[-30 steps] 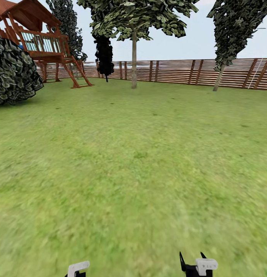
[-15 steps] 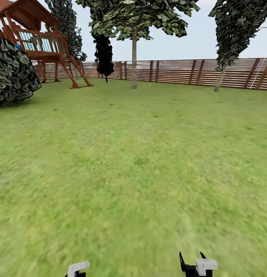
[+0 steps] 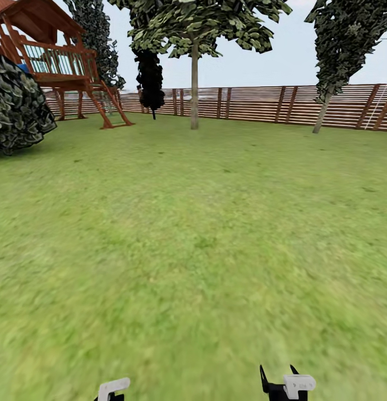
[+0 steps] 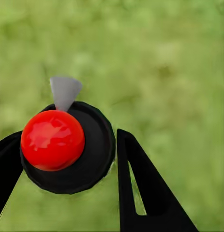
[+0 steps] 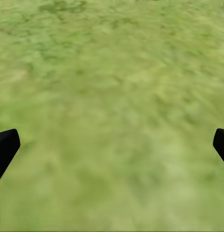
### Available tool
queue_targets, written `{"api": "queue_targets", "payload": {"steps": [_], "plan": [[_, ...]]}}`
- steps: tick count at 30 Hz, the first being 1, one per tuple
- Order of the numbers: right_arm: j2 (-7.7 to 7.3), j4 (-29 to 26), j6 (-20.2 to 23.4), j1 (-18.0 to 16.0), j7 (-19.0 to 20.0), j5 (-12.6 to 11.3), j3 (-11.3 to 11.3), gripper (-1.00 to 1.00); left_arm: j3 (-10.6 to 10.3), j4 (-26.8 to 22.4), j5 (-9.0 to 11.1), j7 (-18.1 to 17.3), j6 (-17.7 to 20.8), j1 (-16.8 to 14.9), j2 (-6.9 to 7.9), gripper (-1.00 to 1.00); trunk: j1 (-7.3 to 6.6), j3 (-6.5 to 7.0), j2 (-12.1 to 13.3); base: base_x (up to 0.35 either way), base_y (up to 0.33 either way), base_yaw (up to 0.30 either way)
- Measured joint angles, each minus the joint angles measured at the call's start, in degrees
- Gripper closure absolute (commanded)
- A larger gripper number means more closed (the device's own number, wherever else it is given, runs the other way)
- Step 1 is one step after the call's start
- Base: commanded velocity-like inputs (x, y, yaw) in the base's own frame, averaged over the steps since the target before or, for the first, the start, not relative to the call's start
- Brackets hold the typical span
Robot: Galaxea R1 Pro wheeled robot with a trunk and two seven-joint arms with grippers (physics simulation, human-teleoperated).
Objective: In the garden, pick up the pesticide atomizer on the floor and spray pesticide onto both trees until each tree trunk is fully covered.
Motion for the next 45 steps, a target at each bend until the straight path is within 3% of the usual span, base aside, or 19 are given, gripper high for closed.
{"api": "queue_targets", "payload": {"steps": [45], "plan": [[0.01, 0.0, 0.0, 0.0, 0.1, 0.0, 0.0, -1.00, 0.0, 0.0, 0.1, 0.0, 0.0, 0.0, 0.18, 1.00, 0.00, 0.00, 0.0, 0.338, 0.000, 0.000]]}}
